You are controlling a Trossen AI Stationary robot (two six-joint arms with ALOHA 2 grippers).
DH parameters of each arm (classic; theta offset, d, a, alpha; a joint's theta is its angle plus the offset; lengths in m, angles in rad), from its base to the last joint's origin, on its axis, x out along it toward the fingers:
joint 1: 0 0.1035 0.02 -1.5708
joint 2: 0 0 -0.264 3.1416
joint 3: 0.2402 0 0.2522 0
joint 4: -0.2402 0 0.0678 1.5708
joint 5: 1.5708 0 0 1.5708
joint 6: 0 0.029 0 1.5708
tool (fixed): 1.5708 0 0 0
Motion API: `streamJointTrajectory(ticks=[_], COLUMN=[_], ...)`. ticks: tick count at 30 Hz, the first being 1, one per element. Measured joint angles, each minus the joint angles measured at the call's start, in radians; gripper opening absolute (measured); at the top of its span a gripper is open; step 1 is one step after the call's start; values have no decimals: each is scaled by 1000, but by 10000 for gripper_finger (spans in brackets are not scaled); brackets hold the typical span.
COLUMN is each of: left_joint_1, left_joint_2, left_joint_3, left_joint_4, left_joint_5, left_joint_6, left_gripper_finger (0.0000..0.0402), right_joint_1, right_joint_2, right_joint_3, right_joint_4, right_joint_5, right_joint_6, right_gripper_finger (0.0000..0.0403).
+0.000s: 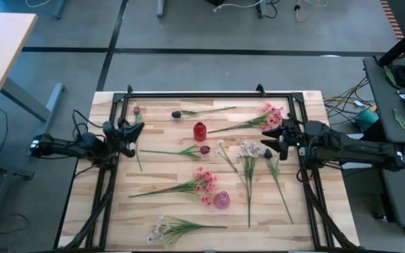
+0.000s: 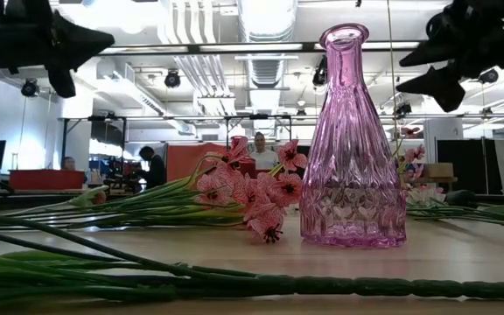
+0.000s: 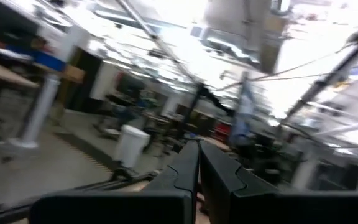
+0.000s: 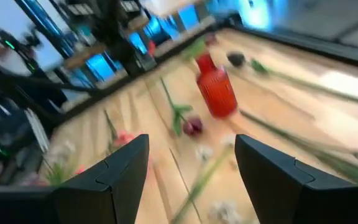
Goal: Sort flowers into vase by color
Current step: Put the white flowers into the red vase
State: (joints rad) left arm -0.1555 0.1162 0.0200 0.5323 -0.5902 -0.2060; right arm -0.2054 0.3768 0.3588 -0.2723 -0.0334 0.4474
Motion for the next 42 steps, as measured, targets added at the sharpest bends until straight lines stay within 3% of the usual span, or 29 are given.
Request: streamJointTrajectory(ticks=[2, 5, 8, 13, 18, 21, 24, 27, 32, 42], left_joint_1=[0, 0, -1, -1, -2, -1, -2, -9, -12, -68], left_joint_2=[15, 50, 102, 208, 318, 361, 393, 433, 509, 673], left_joint_3=[0, 0, 0, 5, 26, 63, 123, 185, 274, 352], left_joint_4=[12, 38, 65, 66, 48, 31, -36, -142, -278, -297], left_joint_5=[5, -32, -25, 87, 191, 233, 353, 430, 433, 451], left_joint_6=[-70, -176, -232, -222, -243, -296, -320, -290, -204, -241], left_gripper_finger=[0, 0, 0, 0, 0, 0, 0, 0, 0, 0], right_joint_1=[0, -1, -1, 0, 3, 2, 5, 8, 9, 115], right_joint_2=[41, 99, 156, 229, 275, 293, 305, 307, 315, 346], right_joint_3=[52, 123, 194, 261, 265, 264, 265, 265, 265, 265], right_joint_4=[-51, -110, -179, -266, -359, -381, -379, -379, -377, -373], right_joint_5=[76, 210, 254, 252, 64, -121, -305, -303, -287, -299], right_joint_6=[22, 232, 391, 292, 429, 577, 642, 693, 736, 790], right_gripper_finger=[231, 231, 231, 231, 231, 231, 231, 231, 231, 231])
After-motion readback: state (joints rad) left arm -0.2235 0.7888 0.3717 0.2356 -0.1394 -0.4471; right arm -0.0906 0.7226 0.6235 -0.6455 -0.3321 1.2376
